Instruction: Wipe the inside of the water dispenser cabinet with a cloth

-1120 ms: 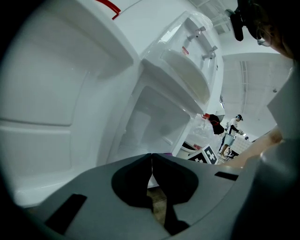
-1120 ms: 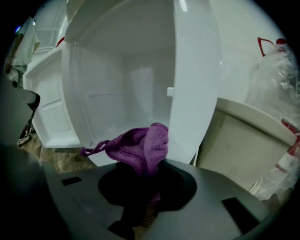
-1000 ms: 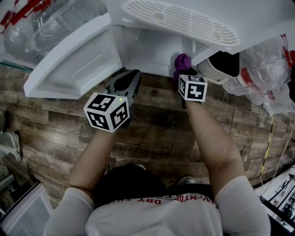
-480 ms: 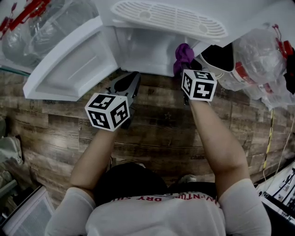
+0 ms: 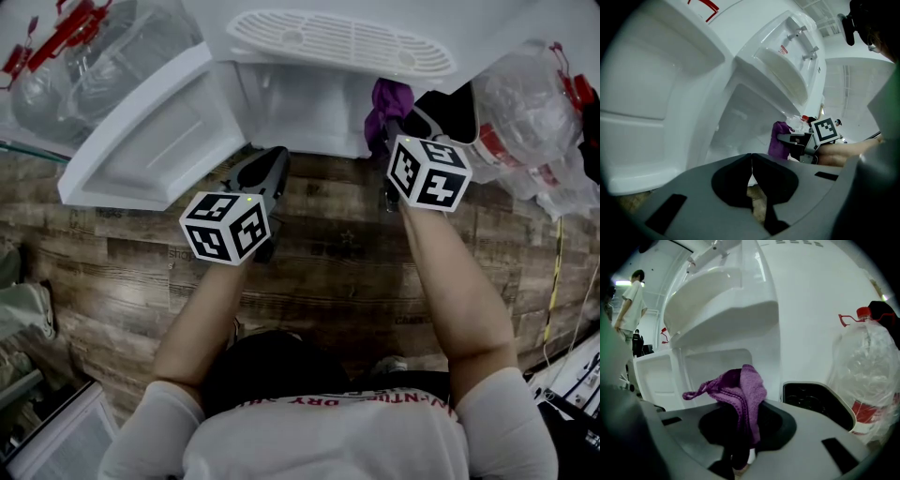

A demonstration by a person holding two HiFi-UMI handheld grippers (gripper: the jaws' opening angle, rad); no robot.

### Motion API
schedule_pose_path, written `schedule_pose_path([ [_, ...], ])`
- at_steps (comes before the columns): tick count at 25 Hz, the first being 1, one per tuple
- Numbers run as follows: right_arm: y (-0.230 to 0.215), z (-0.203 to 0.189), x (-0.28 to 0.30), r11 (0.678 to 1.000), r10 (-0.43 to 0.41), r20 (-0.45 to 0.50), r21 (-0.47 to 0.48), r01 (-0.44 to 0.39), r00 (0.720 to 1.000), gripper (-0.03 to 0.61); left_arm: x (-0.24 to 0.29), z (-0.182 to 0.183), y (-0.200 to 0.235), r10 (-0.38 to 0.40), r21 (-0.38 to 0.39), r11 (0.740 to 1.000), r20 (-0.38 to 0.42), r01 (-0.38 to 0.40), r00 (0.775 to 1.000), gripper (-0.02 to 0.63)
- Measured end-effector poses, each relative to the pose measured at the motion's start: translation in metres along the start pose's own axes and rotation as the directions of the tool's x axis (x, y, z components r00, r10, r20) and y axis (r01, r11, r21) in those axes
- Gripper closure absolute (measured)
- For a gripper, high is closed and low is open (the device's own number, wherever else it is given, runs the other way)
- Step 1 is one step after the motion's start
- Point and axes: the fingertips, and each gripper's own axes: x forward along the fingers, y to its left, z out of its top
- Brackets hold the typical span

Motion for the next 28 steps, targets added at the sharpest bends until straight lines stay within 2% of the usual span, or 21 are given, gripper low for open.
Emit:
schedule_pose_path([
  [4,0.001,0.009,-0.003,0.999,0.009,0.010,0.043,-0.009,1.000,0.485,0.001,-0.001,0.000,0.003,0.000,1.000,-0.003,-0.003,1.000,0.586],
  [10,0.004,0.026,-0.010,0.998,0.016,0.066,0.057,-0.020,0.998,0.485,0.001,0.001,-0.002,0.003,0.008,1.000,-0.001,-0.003,1.000,0.586],
  [16,0.011,0.027,-0.008,0.998,0.022,0.077,0.064,-0.027,0.997,0.485,0.001,0.003,0.004,0.018,0.000,1.000,0.001,-0.018,1.000,0.586],
  [24,0.051,0.028,0.014,0.994,0.100,0.079,0.042,-0.104,0.992,0.485,-0.009,0.006,0.016,0.044,-0.013,0.999,0.018,-0.043,0.999,0.586],
  [28,0.085,0.034,0.025,0.987,0.162,0.078,-0.019,-0.161,0.984,0.485,-0.014,0.007,0.027,0.064,-0.035,0.997,0.030,-0.063,0.997,0.586],
])
